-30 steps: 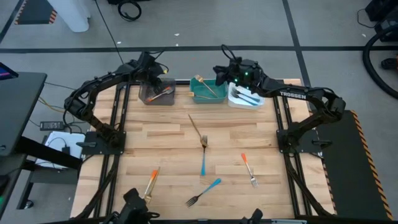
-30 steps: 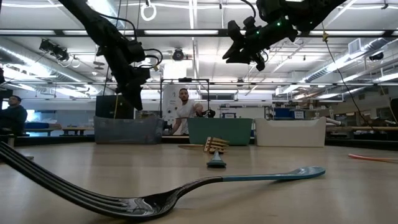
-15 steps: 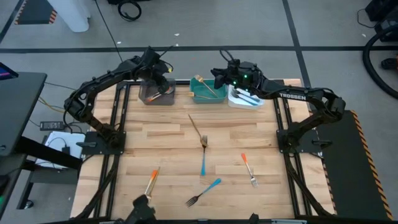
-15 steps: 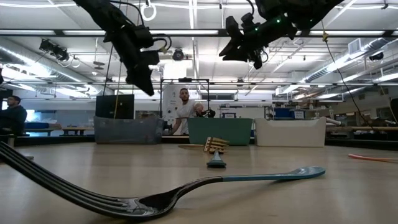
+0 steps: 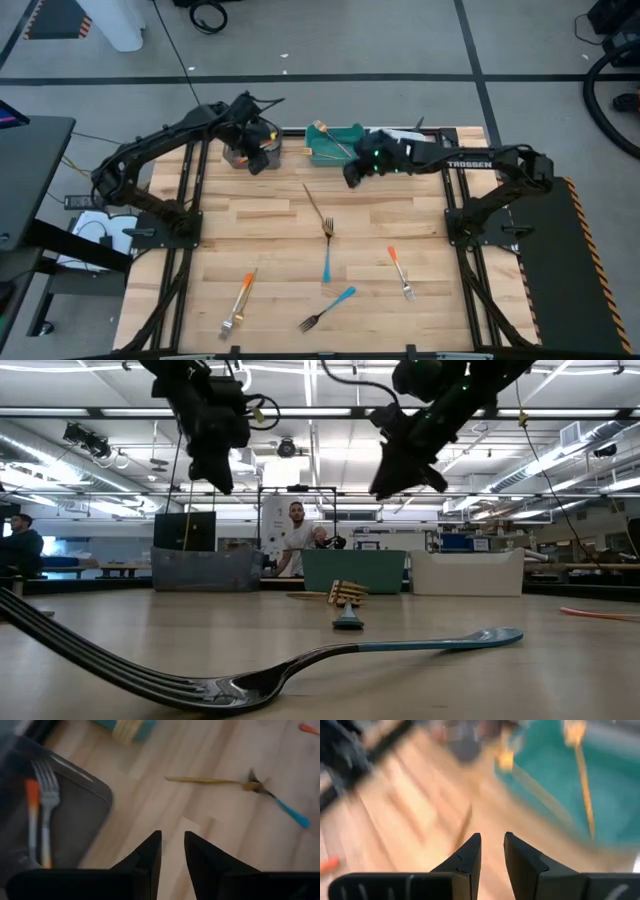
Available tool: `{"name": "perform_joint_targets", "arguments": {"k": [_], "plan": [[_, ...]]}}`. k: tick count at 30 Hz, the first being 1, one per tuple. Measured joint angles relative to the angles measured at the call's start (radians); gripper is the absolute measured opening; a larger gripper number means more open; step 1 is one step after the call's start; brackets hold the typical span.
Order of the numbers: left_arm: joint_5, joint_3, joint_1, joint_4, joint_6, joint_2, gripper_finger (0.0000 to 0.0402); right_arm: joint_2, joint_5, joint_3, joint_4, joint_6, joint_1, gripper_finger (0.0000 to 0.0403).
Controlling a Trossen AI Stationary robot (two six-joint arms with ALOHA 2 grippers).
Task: Sort silverware by color (type)
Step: Put the top gold fork into the green bin
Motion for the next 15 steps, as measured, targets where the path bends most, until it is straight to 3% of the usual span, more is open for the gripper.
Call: {"name": "perform_joint_targets", "arguments": {"k": [6, 11, 15], "plan": [[-0.014, 0.000, -0.116, -0.022, -0.127, -0.030, 0.0091, 0.001, 0.006, 0.000, -0.260, 0.210, 0.109, 0.0091], [-0.091, -0.008, -0.245, -0.007, -0.206, -0.031, 0.0091, 0.001, -0.019, 0.000, -0.399, 0.423, 0.197, 0.0091], [-0.106, -0.053, -0.347, 0.073, -0.202, -0.031, 0.0091, 0.001, -0.043, 0.000, -0.382, 0.414, 0.273, 0.0091]]}}
